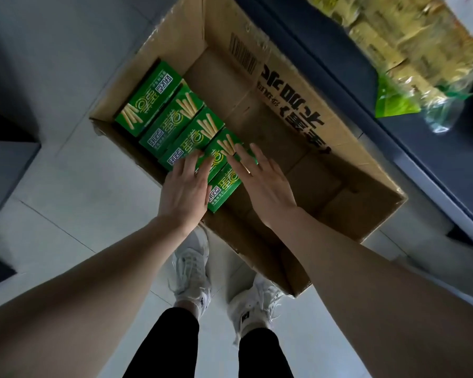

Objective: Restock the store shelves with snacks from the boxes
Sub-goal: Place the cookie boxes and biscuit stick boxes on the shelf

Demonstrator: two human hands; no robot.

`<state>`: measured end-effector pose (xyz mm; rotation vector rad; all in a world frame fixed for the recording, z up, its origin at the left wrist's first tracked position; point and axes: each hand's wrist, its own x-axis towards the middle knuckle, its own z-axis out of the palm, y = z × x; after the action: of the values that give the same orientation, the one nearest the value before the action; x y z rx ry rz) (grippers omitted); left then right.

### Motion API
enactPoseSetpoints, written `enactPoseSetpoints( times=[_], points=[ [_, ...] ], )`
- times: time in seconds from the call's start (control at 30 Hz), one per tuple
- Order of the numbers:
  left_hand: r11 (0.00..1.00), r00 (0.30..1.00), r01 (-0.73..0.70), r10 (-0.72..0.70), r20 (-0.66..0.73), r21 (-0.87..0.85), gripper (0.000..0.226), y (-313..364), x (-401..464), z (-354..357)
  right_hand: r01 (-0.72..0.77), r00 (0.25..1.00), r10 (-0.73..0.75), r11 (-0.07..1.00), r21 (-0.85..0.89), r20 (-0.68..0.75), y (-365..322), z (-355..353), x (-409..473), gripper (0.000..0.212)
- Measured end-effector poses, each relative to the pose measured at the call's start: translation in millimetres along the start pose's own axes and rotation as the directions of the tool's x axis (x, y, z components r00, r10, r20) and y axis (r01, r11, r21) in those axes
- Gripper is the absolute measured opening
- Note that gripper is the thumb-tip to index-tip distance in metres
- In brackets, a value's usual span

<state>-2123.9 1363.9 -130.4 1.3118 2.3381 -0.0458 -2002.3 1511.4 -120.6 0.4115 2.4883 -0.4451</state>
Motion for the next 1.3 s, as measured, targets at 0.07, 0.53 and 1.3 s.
enactPoseSetpoints(
  times=[0.07, 0.53, 1.3],
  points=[
    [1.0, 0.999, 0.017, -0.016, -0.028, 0.018, 0.067, 1, 1, 3, 0.008, 1.0, -0.008, 1.0, -0.01, 0.007, 2, 7, 0, 0.114],
    [0.981, 0.985, 0.161, -0.166, 0.043, 0.105, 0.066, 15, 23, 0, -0.151, 0.984, 0.152, 0.988, 0.025, -0.093, 35, 42, -39, 0.072],
    [0.92, 0.971, 0.239, -0.227, 0.074, -0.31, 0.053, 105, -118, -382, -0.523, 0.594, 0.803, 0.429, 0.736, -0.046, -36, -279, -296, 0.051]
  ],
)
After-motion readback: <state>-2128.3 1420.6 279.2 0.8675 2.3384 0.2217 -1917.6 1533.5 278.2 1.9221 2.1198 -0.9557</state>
